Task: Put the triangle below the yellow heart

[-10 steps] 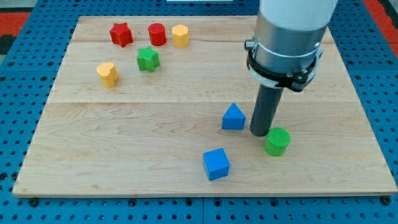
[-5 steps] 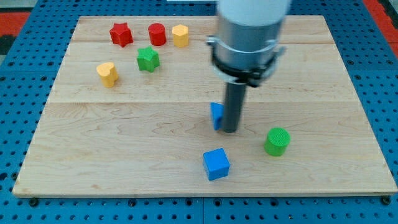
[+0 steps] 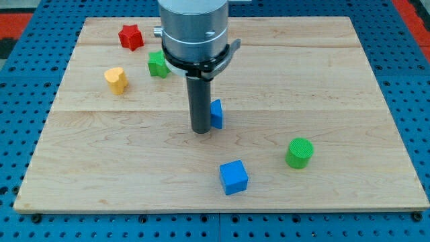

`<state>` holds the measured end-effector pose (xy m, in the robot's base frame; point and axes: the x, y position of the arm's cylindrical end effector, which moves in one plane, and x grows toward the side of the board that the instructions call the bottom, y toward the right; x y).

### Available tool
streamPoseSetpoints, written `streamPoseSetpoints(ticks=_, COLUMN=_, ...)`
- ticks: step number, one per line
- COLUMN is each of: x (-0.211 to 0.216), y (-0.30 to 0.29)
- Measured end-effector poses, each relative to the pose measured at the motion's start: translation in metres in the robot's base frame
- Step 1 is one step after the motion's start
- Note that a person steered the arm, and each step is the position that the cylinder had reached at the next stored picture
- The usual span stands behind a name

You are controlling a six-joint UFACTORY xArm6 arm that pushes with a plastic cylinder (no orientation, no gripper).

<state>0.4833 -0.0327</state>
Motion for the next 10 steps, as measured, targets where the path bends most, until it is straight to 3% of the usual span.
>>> streamPoseSetpoints(ticks=2, x=0.007, y=0.064)
streamPoseSetpoints(ticks=4, x=-0.048, y=-0.022)
streamPoseSetpoints(ticks=5, x=-0.047, y=-0.032)
streamPoseSetpoints(ticks=6, x=-0.02, y=-0.01)
streamPoseSetpoints(ticks=8, x=-0.012, y=-0.066)
streamPoseSetpoints(ticks=10, x=-0.011, y=-0.034)
